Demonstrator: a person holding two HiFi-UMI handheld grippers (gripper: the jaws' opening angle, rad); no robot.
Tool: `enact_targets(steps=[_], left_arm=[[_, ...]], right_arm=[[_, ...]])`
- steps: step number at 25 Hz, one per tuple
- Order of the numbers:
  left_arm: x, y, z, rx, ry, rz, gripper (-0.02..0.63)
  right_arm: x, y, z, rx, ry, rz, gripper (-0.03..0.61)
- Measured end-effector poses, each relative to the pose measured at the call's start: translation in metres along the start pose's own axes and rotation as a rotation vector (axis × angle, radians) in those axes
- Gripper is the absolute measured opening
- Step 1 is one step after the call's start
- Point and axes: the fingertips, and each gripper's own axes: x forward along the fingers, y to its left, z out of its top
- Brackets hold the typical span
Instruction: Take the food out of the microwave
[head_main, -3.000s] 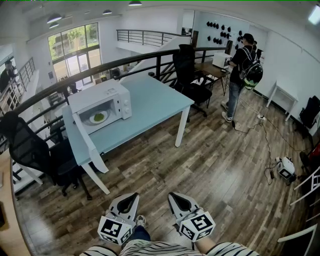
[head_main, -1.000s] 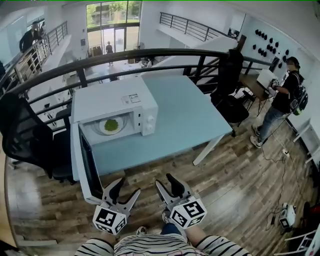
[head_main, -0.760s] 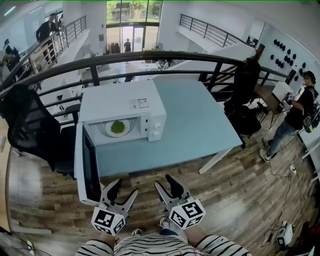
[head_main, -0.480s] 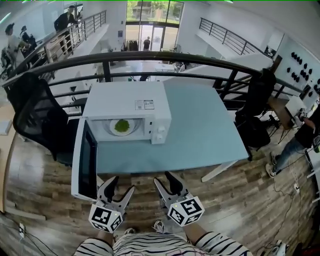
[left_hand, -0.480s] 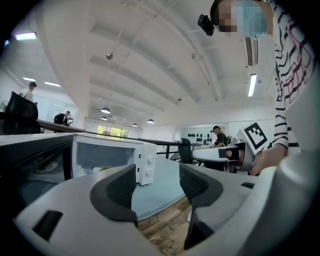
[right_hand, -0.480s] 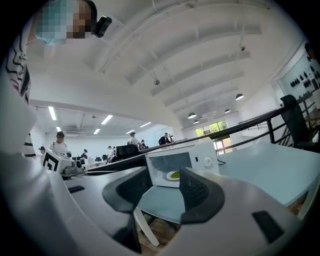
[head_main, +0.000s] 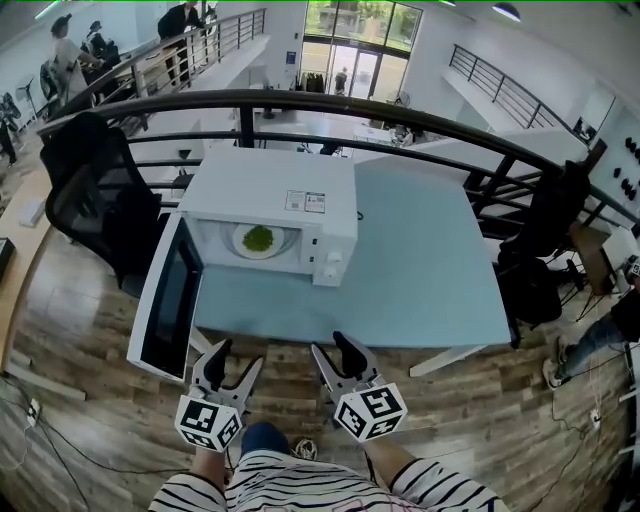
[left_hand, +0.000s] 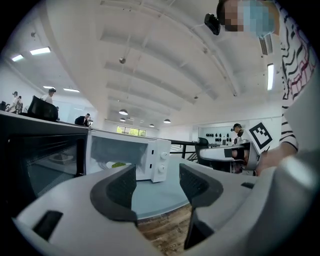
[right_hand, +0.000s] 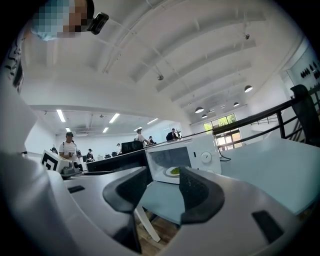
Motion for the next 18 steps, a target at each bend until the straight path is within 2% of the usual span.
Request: enact_targets(steps=[7,18], left_arm=[[0.023,0.023,-0.01,-0.032,0.0,0.037,0.252],[0.082,0.086,-0.031,-0.098,0.026,0.032,0.252]], right_arm=[[0.031,-0.011,-0.014,0.022,0.028,0.012,0.196],[0.12,-0.023,-0.035,0.05,0.053,0.019,0.196]])
